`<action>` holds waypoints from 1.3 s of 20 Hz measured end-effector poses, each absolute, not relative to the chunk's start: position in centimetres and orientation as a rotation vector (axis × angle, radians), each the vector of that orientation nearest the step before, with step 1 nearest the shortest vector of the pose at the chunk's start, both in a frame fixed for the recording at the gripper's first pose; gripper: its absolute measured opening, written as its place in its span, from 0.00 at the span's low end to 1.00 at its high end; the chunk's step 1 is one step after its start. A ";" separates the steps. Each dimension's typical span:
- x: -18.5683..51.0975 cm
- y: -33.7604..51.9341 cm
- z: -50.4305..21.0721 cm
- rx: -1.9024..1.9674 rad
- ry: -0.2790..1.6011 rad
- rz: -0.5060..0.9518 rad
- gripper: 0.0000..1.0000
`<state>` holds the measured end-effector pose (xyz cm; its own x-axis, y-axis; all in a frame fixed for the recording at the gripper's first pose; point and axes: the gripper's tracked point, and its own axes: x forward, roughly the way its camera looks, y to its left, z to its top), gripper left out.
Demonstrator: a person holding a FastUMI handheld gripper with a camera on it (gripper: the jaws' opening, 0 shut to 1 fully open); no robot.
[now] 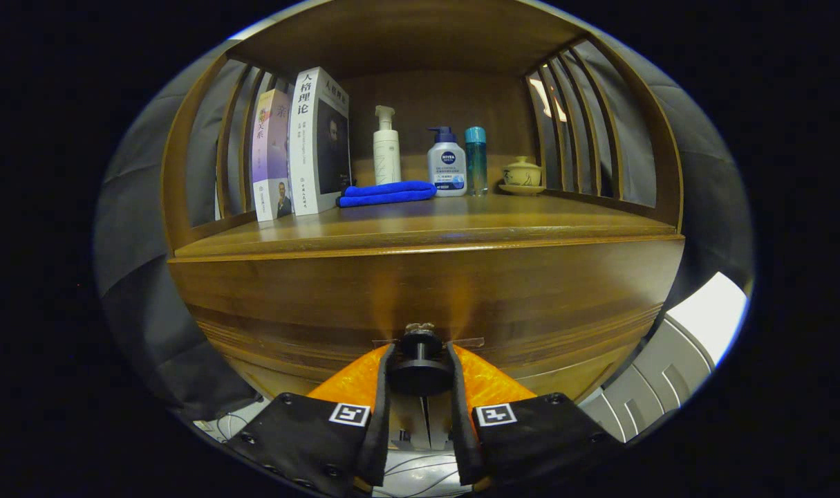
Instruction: Pull open the drawer, take out the items inside it, and place them on the countertop above the cabinet.
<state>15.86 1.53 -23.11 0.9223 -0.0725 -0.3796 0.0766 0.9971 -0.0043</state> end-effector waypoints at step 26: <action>6.9 2.1 -22.8 -0.012 0.383 0.012 0.32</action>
